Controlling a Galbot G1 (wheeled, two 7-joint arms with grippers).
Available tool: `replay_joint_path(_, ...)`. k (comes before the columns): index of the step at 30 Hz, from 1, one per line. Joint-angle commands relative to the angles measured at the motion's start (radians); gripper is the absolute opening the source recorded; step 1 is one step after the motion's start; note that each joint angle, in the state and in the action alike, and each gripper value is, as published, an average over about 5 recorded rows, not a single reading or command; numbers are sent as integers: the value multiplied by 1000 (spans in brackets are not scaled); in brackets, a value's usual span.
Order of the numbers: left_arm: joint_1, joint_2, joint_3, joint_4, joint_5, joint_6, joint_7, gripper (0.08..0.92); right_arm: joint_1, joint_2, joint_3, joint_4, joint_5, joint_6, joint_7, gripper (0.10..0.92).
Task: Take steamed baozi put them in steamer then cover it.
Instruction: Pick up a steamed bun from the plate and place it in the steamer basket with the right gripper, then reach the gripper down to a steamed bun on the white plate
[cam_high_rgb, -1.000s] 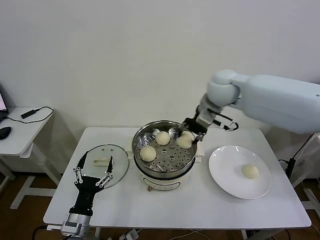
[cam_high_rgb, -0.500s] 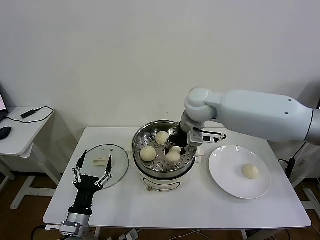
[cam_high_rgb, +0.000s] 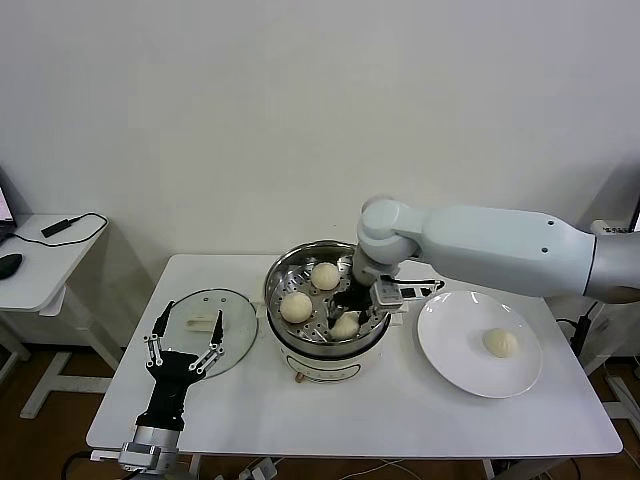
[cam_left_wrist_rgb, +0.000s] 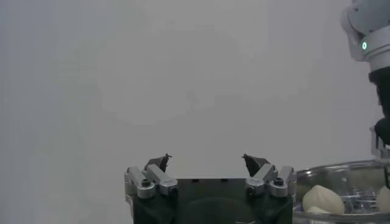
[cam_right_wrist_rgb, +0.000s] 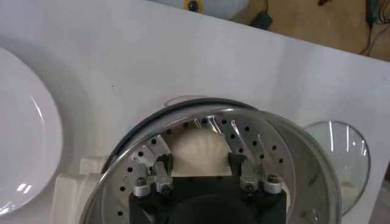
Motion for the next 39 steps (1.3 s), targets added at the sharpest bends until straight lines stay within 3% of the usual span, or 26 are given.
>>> replay_joint_path(1,0,1,1,3,-1,-2,-2,823,-18,16,3,-3,-34,22,4,666)
replay_joint_path(12,1,9,1,6,-4,-8,-4,823,-13,20,1,-4,-36,8,-2,818)
replay_joint_path(20,0,8,7,6,-2,-5,-4,823,42,-60,87,0,25,-3,-14,823)
replay_joint_path(25,-3,9,10,-1,-10,-1,-4,823,83,-141,154,-81,132,-25,-60,823)
replay_joint_path(34,-8,7,19,-6,-8,5,-3,823,98,-380,103,-339,549,-454,-220,823)
replay_joint_path(39,-10,6,19,-7,-6,10,-2,823,18,-458,121,-487,589,-582,-276,823)
